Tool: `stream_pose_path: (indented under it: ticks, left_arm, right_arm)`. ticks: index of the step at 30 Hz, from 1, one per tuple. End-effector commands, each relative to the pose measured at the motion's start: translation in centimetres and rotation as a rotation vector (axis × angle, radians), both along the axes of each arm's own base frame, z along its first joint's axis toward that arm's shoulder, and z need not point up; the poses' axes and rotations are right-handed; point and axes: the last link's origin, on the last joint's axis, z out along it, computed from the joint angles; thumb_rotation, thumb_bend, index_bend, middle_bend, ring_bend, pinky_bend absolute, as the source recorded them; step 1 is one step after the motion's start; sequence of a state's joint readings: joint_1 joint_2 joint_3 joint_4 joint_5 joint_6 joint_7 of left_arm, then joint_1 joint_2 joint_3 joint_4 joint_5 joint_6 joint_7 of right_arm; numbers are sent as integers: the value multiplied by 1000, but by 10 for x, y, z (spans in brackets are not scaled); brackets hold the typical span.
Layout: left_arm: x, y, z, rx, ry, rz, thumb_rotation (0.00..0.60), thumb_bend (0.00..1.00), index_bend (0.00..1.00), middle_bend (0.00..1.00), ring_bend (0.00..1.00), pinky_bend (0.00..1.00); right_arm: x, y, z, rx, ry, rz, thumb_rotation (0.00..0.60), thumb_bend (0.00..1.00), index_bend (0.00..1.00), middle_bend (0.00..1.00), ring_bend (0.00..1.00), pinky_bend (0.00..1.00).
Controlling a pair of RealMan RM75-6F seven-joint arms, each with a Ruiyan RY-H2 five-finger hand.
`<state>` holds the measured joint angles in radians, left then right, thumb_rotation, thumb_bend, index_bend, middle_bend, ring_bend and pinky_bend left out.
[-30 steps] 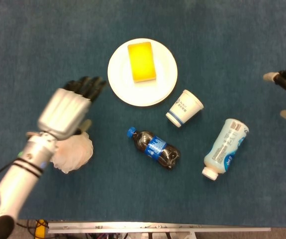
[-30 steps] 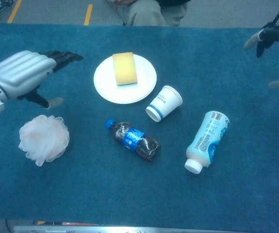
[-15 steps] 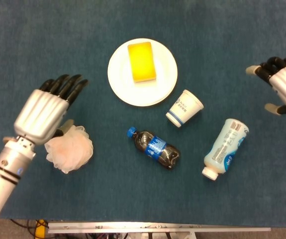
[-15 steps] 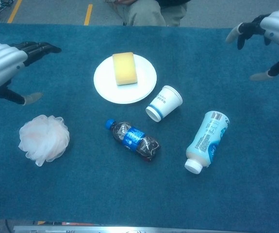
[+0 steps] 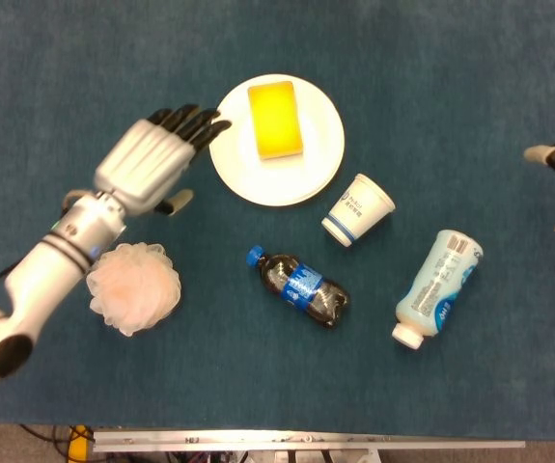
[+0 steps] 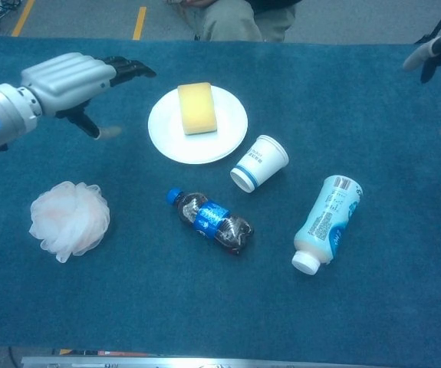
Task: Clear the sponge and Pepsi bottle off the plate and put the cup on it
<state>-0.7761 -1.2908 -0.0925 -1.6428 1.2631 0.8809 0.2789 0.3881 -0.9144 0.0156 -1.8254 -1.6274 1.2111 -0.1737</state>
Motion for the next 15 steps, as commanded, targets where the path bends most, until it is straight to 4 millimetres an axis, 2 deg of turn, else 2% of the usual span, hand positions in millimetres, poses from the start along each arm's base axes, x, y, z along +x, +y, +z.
stream_pose_path:
  ticks: [1, 4, 15]
  left_arm:
    - [11, 18, -16, -22, -2, 12, 600, 297, 53, 46, 42, 170]
    - [15, 30, -26, -41, 30, 22, 600, 297, 3, 3, 2, 146]
    - [26, 59, -60, -75, 127, -38, 600, 297, 0, 0, 0, 128]
  right_arm:
    - [-5, 5, 1, 0, -3, -5, 600, 0, 281, 411, 312, 476]
    - [-8, 8, 0, 4, -7, -9, 600, 0, 281, 412, 312, 477]
    - [-16, 10, -1, 4, -7, -40, 600, 0, 281, 412, 312, 477]
